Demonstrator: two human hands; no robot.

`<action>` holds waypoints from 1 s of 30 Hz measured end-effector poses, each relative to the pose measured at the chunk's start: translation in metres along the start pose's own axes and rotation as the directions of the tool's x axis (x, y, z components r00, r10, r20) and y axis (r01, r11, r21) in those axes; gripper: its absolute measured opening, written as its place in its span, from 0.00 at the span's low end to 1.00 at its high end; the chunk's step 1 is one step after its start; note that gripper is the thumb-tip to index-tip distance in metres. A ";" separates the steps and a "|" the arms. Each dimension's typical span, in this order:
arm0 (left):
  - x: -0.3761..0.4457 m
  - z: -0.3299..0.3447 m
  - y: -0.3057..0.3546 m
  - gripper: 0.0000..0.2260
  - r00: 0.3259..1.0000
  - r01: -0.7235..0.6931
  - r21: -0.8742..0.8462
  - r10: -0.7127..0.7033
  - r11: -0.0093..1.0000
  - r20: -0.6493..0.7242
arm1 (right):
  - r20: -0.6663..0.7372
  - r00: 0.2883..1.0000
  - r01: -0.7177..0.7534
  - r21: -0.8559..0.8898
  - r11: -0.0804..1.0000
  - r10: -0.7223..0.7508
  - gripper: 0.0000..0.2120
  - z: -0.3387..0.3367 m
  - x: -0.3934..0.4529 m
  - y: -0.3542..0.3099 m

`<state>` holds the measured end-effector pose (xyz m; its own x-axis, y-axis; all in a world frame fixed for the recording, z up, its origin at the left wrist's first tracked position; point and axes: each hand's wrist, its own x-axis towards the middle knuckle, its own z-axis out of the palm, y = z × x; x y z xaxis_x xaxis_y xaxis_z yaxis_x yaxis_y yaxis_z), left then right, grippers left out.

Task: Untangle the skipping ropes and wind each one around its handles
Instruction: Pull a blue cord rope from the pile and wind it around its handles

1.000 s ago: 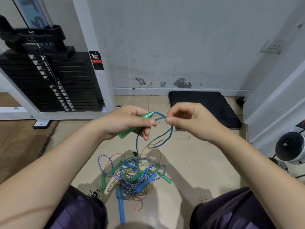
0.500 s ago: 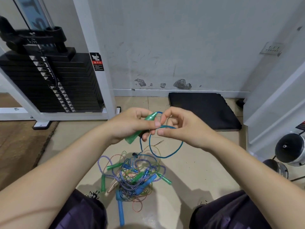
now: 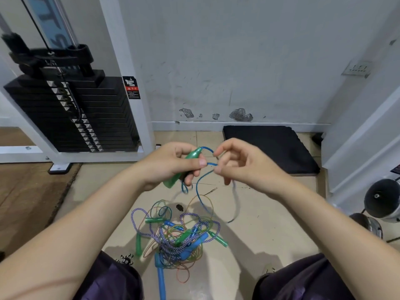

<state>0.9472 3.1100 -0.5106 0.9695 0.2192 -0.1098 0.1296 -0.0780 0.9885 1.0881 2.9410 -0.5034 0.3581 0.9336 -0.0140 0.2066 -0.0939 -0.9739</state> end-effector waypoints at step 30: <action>-0.010 -0.034 0.003 0.05 0.996 0.075 0.240 -0.083 0.968 0.024 | -0.137 0.990 -0.045 -0.097 0.994 0.032 0.07 -0.021 0.002 0.006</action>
<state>0.9310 3.1411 -0.5032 0.9600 0.2017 -0.1944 0.2483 -0.2920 0.9236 1.1096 2.9350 -0.5045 0.4858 0.8739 -0.0139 0.2771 -0.1691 -0.9458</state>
